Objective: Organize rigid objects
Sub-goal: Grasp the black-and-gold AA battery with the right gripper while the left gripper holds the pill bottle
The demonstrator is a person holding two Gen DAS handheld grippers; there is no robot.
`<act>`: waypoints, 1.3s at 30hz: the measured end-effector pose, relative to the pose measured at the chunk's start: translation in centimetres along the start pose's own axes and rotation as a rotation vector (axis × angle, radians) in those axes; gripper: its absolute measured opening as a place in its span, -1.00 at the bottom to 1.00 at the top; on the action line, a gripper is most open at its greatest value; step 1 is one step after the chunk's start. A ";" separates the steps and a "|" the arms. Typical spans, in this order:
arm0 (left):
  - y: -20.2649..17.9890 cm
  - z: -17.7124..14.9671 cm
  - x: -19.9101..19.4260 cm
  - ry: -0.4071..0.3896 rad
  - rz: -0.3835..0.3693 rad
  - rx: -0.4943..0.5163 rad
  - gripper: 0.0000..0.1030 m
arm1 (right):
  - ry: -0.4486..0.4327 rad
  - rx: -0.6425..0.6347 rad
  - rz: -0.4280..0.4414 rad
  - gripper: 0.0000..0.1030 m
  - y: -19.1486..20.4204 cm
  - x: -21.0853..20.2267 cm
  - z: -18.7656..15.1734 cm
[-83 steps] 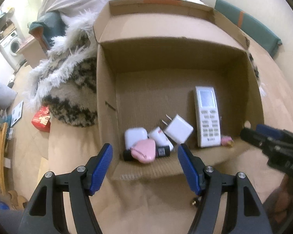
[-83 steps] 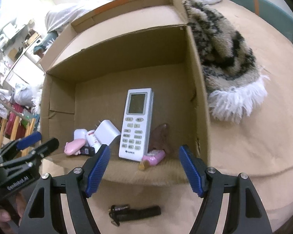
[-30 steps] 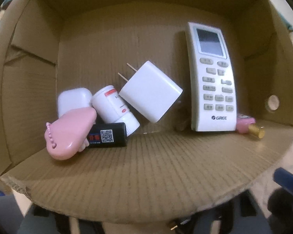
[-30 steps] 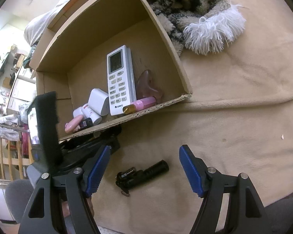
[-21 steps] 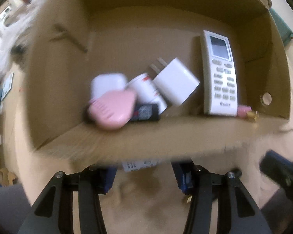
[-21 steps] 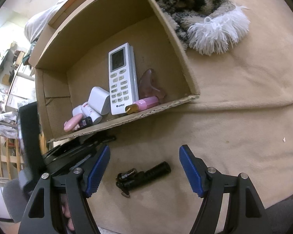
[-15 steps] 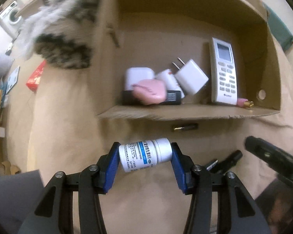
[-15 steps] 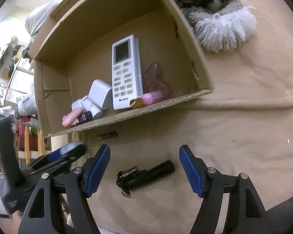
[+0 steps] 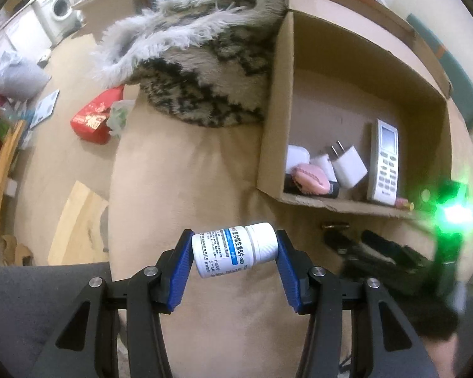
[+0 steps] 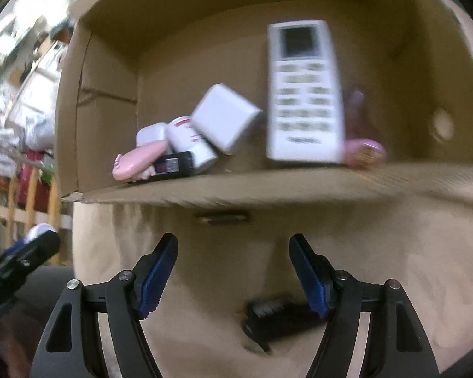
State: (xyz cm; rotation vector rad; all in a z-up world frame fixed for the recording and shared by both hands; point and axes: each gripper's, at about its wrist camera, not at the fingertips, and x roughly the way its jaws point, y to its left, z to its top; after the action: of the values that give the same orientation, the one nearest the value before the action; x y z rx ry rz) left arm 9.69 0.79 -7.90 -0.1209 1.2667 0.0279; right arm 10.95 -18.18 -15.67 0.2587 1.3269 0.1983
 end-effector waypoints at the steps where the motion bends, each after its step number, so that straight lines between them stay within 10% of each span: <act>1: -0.1 0.1 -0.1 -0.001 0.002 -0.005 -0.09 | 0.003 -0.016 -0.020 0.49 0.6 0.6 0.2; 11: 0.1 -0.1 -0.3 -0.012 -0.007 -0.045 -0.09 | -0.021 -0.087 -0.154 0.49 3.4 3.1 0.4; 14: -0.1 -0.1 -0.4 -0.020 -0.004 -0.040 -0.09 | -0.035 -0.123 -0.175 0.05 4.1 3.0 0.0; 31: -0.6 -0.2 -0.3 -0.059 0.021 -0.011 -0.09 | -0.016 -0.146 -0.035 -0.11 1.8 -3.7 -3.7; 39: -2.3 0.5 -2.3 -0.134 -0.018 0.033 -0.09 | -0.138 -0.120 0.054 -0.12 -1.0 -9.8 -3.7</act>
State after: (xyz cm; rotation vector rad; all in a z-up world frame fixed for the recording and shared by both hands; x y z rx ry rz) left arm 9.72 -1.29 -5.40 -0.1002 1.1320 -0.0004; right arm 5.09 -21.70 -7.69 0.2031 1.1673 0.2997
